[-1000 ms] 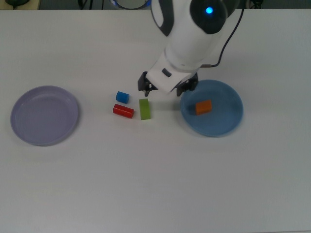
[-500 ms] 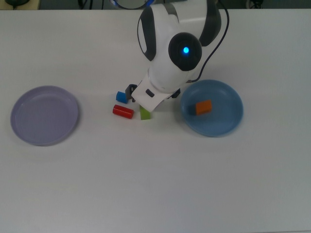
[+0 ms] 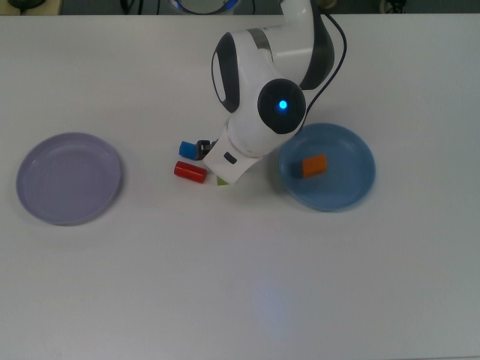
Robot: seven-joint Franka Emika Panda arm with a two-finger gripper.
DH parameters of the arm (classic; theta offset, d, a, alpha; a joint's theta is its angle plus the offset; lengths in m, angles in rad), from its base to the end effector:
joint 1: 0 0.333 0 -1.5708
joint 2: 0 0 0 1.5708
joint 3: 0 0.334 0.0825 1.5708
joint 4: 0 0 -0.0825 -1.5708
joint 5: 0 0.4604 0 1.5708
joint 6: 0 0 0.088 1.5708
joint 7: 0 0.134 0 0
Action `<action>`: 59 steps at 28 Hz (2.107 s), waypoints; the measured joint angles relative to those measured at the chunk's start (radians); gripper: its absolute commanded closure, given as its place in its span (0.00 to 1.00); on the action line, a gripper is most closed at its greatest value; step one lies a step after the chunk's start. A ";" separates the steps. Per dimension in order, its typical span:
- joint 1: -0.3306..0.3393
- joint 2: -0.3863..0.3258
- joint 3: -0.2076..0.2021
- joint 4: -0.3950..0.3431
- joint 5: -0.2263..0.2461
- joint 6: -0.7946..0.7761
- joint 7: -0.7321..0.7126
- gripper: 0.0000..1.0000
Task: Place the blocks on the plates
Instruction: 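Move the gripper back and grasp the green block, then carry the green block to the light blue plate and release it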
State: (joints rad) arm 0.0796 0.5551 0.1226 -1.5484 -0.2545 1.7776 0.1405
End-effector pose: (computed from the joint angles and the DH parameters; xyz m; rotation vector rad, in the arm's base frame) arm 0.7193 0.1096 0.2594 2.8814 0.2117 -0.4160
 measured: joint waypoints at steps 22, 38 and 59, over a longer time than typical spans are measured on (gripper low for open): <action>0.005 -0.010 0.005 0.024 -0.007 0.000 -0.021 1.00; 0.037 -0.070 0.130 0.076 0.006 0.056 0.000 1.00; 0.084 0.032 0.136 0.078 -0.042 0.241 0.127 0.33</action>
State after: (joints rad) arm 0.1640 0.5869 0.2586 -1.4705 -0.2960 2.0188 0.2678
